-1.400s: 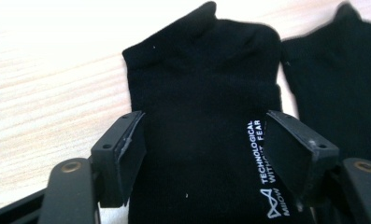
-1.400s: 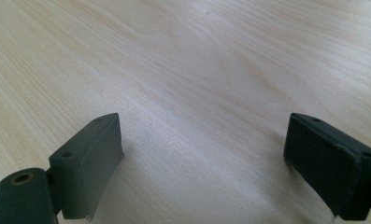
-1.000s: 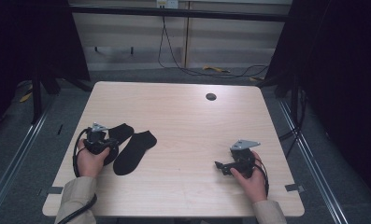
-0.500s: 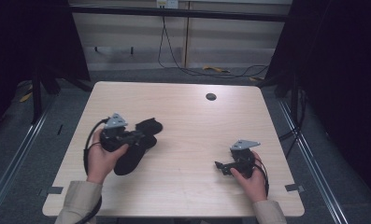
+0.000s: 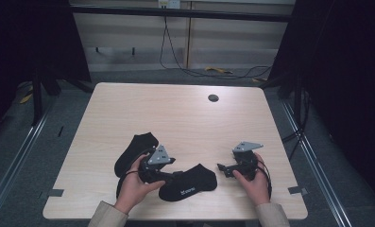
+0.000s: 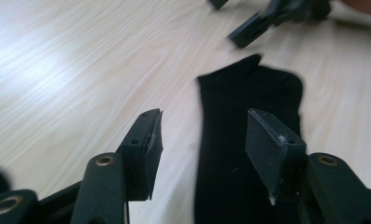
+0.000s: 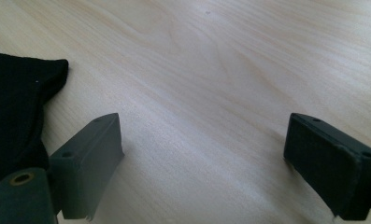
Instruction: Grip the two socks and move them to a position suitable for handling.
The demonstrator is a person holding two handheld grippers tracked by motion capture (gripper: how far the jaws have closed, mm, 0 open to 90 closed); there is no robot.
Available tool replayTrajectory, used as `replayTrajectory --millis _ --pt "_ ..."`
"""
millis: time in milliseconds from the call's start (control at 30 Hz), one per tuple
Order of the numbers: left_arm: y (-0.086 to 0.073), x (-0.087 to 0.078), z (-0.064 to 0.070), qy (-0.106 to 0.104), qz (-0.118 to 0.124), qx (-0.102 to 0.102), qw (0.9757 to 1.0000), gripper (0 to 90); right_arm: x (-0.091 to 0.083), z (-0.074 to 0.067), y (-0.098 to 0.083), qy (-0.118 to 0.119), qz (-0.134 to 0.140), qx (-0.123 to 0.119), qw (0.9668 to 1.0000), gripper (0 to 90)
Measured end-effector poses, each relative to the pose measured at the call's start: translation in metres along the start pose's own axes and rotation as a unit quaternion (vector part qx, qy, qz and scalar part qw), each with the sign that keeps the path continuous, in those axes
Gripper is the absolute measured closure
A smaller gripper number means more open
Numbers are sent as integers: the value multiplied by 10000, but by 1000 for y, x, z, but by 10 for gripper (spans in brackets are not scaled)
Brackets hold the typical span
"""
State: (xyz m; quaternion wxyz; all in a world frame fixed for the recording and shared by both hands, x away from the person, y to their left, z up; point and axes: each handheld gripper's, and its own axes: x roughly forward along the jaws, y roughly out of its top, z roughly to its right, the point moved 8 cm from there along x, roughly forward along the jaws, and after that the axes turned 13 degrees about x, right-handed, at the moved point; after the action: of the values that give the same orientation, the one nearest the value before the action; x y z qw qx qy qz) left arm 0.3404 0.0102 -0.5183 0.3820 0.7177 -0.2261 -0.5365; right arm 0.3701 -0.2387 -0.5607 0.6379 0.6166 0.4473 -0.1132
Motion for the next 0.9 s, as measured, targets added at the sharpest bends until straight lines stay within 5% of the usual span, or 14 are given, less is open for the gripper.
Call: replayTrajectory --millis 133,300,533,733,900 --pt "-10 -2 3 -29 -14 -142 9999 441 0 0 0 -4 -7 11 10000 107" --pt "-16 -1 20 -270 -73 -60 9996 483 0 0 0 -4 -1 4 10000 107" --pt "-27 2 46 -663 -426 319 9964 620 0 0 0 -2 9 -11 10000 107" --pt "-39 -1 29 -291 -689 243 9969 594 0 0 0 9 10 -27 10000 108" --pt "-39 -11 9 -31 -443 -85 9990 461 0 0 0 8 10 -27 10000 107"
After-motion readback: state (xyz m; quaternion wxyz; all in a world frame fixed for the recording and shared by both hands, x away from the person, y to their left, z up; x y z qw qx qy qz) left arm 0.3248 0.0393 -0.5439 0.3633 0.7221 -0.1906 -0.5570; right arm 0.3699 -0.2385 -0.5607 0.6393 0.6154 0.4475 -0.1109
